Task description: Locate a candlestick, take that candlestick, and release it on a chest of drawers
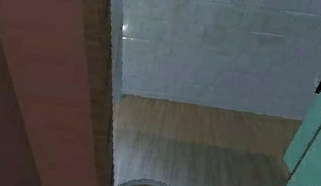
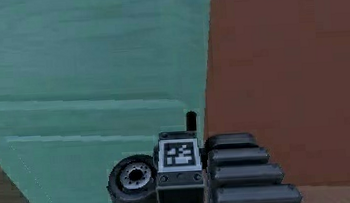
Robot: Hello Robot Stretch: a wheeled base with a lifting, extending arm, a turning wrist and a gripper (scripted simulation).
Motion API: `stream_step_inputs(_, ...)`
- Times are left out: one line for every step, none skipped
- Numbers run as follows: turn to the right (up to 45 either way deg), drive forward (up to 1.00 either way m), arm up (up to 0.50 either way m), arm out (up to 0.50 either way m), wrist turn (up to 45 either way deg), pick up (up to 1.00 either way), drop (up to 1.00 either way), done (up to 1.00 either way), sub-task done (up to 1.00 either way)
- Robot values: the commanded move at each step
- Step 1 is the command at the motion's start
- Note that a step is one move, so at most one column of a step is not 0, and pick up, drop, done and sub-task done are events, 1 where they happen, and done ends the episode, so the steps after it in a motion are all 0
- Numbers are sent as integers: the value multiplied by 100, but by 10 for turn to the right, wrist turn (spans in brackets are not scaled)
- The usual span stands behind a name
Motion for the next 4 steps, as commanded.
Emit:
stream_step_inputs(180,0,0,0,0,0,0,0,0)
stream_step_inputs(0,100,0,0,0,0,0,0,0)
stream_step_inputs(180,0,0,0,0,0,0,0,0)
stream_step_inputs(0,95,0,0,0,0,0,0,0)
